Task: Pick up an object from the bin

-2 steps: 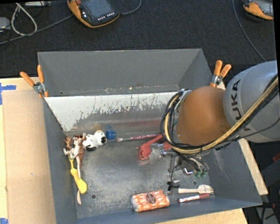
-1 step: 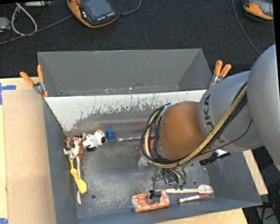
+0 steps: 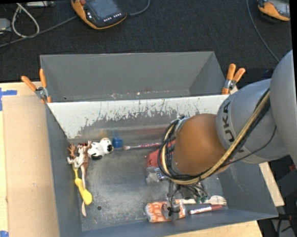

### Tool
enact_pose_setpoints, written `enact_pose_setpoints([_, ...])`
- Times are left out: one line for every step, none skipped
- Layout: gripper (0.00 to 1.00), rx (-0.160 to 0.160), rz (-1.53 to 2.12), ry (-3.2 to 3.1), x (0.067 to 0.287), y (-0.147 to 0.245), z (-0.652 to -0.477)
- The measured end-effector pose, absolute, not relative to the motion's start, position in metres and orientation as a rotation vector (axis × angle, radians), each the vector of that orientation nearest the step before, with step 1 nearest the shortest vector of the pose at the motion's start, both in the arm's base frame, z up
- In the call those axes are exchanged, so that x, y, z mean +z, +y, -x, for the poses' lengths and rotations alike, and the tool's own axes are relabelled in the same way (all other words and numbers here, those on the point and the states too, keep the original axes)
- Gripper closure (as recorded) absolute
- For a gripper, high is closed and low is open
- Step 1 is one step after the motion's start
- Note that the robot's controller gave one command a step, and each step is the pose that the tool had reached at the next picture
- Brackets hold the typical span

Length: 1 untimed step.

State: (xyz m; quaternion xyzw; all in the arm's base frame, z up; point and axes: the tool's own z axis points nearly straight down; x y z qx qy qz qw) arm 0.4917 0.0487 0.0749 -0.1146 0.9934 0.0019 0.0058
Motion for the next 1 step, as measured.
enact_pose_setpoints([0.00,0.007,0.566,3.086,0.1244,0.0237,-0.4706])
